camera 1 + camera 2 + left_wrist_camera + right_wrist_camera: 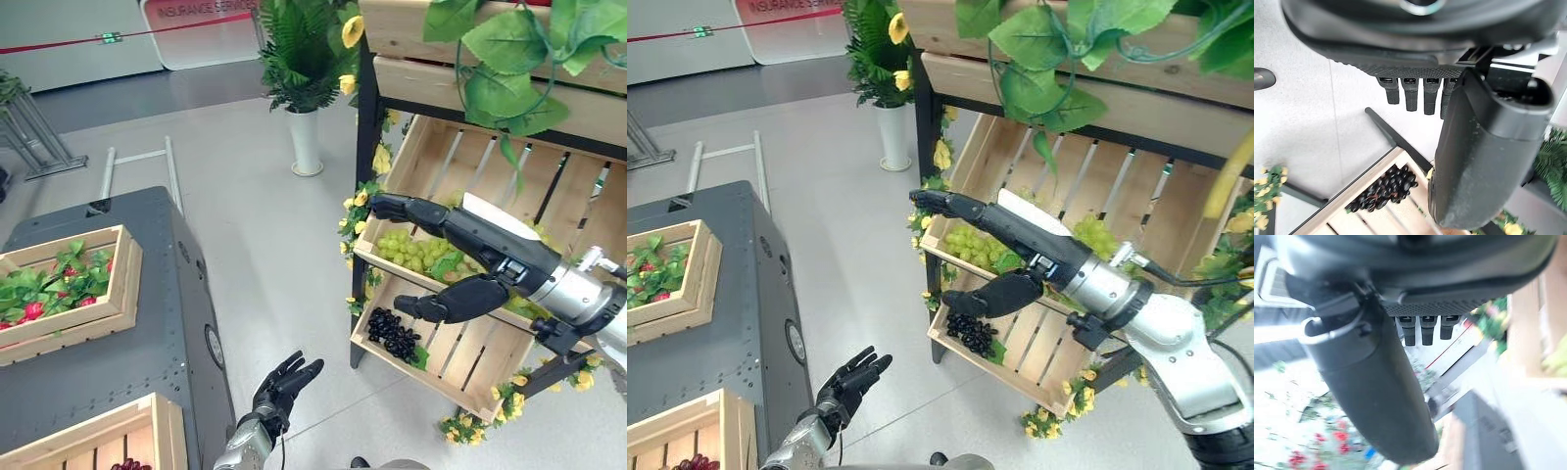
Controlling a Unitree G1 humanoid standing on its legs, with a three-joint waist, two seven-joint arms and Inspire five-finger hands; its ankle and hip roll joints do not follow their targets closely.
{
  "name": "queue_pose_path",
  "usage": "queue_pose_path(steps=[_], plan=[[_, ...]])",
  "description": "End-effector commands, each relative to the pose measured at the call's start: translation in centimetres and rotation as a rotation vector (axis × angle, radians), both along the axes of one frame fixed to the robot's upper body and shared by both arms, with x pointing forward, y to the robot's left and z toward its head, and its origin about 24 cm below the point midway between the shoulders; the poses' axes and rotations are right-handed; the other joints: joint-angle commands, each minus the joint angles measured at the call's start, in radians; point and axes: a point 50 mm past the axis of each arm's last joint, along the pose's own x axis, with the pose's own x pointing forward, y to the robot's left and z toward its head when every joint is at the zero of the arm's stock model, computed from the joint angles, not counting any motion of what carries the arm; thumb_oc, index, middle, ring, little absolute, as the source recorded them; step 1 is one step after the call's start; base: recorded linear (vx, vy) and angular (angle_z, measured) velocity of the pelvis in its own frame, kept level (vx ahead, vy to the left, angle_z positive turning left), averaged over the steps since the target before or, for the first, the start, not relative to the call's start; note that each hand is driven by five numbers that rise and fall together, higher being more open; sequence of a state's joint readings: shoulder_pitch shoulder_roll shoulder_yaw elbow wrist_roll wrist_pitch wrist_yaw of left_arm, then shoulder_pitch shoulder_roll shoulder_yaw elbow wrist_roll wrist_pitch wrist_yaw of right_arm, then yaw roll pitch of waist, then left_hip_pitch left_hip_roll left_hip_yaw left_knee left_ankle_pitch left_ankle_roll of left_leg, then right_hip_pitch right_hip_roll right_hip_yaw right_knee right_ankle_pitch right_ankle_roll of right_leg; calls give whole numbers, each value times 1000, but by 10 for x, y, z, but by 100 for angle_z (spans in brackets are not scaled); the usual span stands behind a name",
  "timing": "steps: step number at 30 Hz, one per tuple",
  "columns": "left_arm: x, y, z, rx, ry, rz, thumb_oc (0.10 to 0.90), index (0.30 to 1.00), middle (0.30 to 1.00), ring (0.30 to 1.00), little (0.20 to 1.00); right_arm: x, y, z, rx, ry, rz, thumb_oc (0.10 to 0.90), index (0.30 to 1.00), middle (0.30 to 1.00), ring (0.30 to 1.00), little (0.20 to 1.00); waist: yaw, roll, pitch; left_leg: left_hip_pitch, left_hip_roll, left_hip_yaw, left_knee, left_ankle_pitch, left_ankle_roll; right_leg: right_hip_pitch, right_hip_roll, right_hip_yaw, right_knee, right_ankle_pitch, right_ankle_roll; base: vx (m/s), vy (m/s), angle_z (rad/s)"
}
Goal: Pick up the fruits from the basket on one side to the basket on the other side
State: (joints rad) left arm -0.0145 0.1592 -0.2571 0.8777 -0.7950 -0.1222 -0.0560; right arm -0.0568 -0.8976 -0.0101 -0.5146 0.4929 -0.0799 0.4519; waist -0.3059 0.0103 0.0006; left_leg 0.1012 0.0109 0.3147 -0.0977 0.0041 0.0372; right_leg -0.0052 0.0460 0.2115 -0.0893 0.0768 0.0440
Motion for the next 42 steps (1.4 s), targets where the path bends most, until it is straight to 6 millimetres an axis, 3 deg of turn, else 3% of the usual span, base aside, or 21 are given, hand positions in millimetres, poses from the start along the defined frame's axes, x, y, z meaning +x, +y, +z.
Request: queue_pose_path(steps=[1, 7, 9, 11, 12, 16, 21, 28, 31, 32, 37, 40, 42], plan=[[33, 11, 19, 63, -137, -12, 800, 900, 900, 900, 900, 7, 13, 19, 251, -37, 109, 800, 900, 900, 900, 900, 69, -33, -48, 19, -25, -21, 10, -94, 14, -12, 13, -57, 2, 6, 21, -26, -37, 25], [38, 5, 23, 54, -154, 2, 800, 900, 900, 900, 900, 16, 45, -20, 375, 157, 144, 800, 900, 900, 900, 900, 112, -35, -31, 7, -27, -30, 10, -62, 11, -11, -4, -95, 2, 20, 10, -59, -51, 21], [39, 2, 24, 52, -161, 11, 800, 900, 900, 900, 900, 23, 62, -49, 419, 290, 118, 800, 900, 900, 900, 900, 137, -30, -21, 5, -32, -48, 10, -58, 12, -1, -13, -123, 2, 15, 7, -33, -28, 19], [39, 0, 24, 49, -159, 13, 800, 900, 900, 900, 900, 26, 68, -63, 424, 347, 92, 800, 900, 900, 900, 900, 149, -29, -18, 5, -34, -59, 10, -56, 13, 3, -18, -135, 2, 13, 6, -14, -27, 15], [36, -1, 23, 46, -157, 12, 800, 900, 900, 900, 900, 27, 75, -85, 427, 425, 50, 800, 900, 900, 900, 900, 167, -27, -15, 4, -36, -72, 10, -52, 12, 9, -24, -153, 2, 10, 5, -5, -33, 24], [27, 1, 20, 31, -146, 19, 800, 900, 900, 900, 900, 26, 83, -131, 410, 576, -49, 800, 900, 900, 900, 900, 204, -25, -7, -1, -42, -103, 10, -46, 14, 18, -36, -192, 2, 4, 3, -6, -42, 26], [18, 5, 18, 36, -152, -9, 800, 900, 900, 900, 900, 22, 83, -170, 380, 689, -184, 800, 900, 900, 900, 900, 246, -22, 2, -11, -53, -141, 10, -40, 18, 27, -47, -233, 2, -4, -1, -4, -28, 21], [22, 8, 31, 94, -272, -79, 800, 900, 900, 900, 900, 15, 76, -196, 413, 797, -303, 800, 900, 900, 900, 900, 283, -16, 15, -25, -67, -194, 10, -29, 25, 37, -58, -276, 2, -12, -4, 2, -13, 19], [37, 13, 66, 164, -543, -80, 800, 900, 900, 900, 900, 11, 67, -205, 440, 807, -395, 800, 900, 900, 900, 900, 306, -14, 27, -36, -75, -229, 10, -21, 27, 41, -64, -303, 2, -15, -5, -5, -5, 26], [47, 22, 90, 155, -672, -13, 800, 900, 900, 900, 900, 9, 63, -208, 453, 814, -420, 800, 900, 900, 900, 900, 317, -14, 33, -43, -79, -245, 10, -17, 28, 41, -68, -314, 2, -17, -5, 4, 5, 23], [59, 47, 150, 135, -991, 134, 800, 900, 900, 900, 900, 5, 56, -215, 459, 846, -450, 800, 900, 900, 900, 900, 349, -12, 50, -59, -85, -286, 10, -6, 29, 39, -75, -343, 2, -20, -9, 8, 7, 25], [63, 63, 183, 289, -1118, 190, 800, 900, 900, 900, 900, 4, 51, -222, 440, 877, -482, 800, 900, 900, 900, 900, 363, -9, 59, -62, -89, -313, 10, 2, 27, 45, -77, -359, 2, -25, -14, 58, 16, 21], [66, 73, 192, 415, -1121, 215, 800, 900, 900, 900, 900, 3, 49, -227, 420, 905, -493, 800, 900, 900, 900, 900, 367, -5, 61, -62, -90, -322, 10, 5, 25, 48, -78, -366, 2, -29, -16, 75, 34, 24]])
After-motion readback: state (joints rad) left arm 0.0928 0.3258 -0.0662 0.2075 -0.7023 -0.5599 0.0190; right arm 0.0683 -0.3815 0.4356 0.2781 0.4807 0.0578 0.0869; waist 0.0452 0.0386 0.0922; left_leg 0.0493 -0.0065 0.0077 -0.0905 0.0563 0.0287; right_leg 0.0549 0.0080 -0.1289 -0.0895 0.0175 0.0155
